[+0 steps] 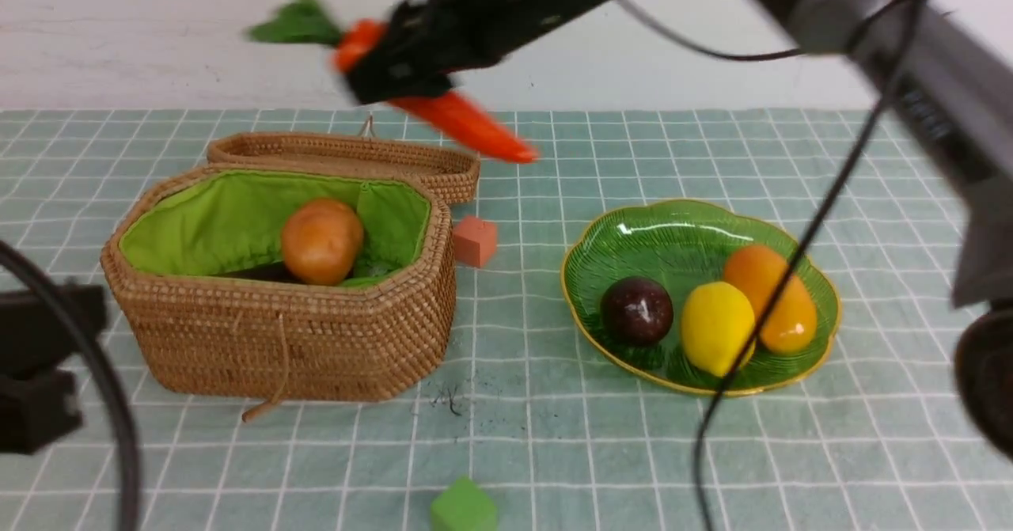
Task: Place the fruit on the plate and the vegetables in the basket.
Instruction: Use the right arm to grab a carrot and put it into the left basket
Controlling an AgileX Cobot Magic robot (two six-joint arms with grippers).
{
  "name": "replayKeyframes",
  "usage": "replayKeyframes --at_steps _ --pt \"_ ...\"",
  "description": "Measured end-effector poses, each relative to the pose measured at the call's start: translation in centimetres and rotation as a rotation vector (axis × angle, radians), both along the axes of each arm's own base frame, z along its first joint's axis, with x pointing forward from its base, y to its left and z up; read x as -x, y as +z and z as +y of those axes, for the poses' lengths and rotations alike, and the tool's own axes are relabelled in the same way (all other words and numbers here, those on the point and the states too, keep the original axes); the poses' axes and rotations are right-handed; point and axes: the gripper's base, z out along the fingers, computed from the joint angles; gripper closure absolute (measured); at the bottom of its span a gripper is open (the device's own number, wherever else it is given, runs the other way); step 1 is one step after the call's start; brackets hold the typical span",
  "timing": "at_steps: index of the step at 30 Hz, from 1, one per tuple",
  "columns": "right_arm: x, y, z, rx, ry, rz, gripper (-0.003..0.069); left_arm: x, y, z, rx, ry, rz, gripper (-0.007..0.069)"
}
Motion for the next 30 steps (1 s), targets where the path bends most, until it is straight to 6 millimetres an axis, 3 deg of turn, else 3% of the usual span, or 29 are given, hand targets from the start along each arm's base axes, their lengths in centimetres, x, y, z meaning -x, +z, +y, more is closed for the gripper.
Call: replayKeyframes --at_steps 3,5,6,12,15,19,22,23,25,27,30 --pt "0.4 -2.3 4.7 -0.073 -0.016 -0.051 0.0279 0.4 0.2 0.6 0.026 0.042 -0.004 0.0637" --pt "0.2 -3.0 5.3 -0.083 -0.028 -0.060 0.0279 0.4 0.2 0.6 0.035 0.046 -0.004 0.0637" --pt "-0.4 -4.5 6.3 -0.089 -0.046 -0.083 0.0279 0.5 0.2 0.6 0.040 0.048 -0.004 0.0637" --pt "-1.9 -9.1 7.5 -0.029 -0.062 -0.090 0.0273 0.5 0.2 0.6 0.045 0.051 0.000 0.0637" --pt "-2.1 -9.4 7.4 -0.003 -0.072 -0.087 0.0176 0.5 0.2 0.7 0.045 0.051 0.002 0.0637" --pt "-1.8 -8.8 7.1 0.029 -0.063 -0.102 0.0029 0.5 0.2 0.6 0.047 0.051 0.002 0.0637" --pt "-1.4 -8.1 6.7 0.063 -0.052 -0.100 -0.0006 0.5 0.2 0.6 0.049 0.048 -0.003 0.0637" --pt "-0.8 -7.1 6.1 0.090 -0.052 -0.080 -0.0006 0.5 0.2 0.6 0.048 0.047 -0.003 0.0637" --pt "-0.4 -6.3 5.7 0.110 -0.057 -0.058 0.0007 0.5 0.3 0.6 0.044 0.044 -0.008 0.0637" --pt "1.2 -3.1 3.5 0.178 -0.096 0.021 0.0091 0.4 0.5 0.5 0.024 0.020 -0.040 0.0637" --pt "2.7 -0.1 1.1 0.232 -0.141 0.075 0.0204 0.4 0.7 0.2 0.020 -0.008 -0.069 0.0637"
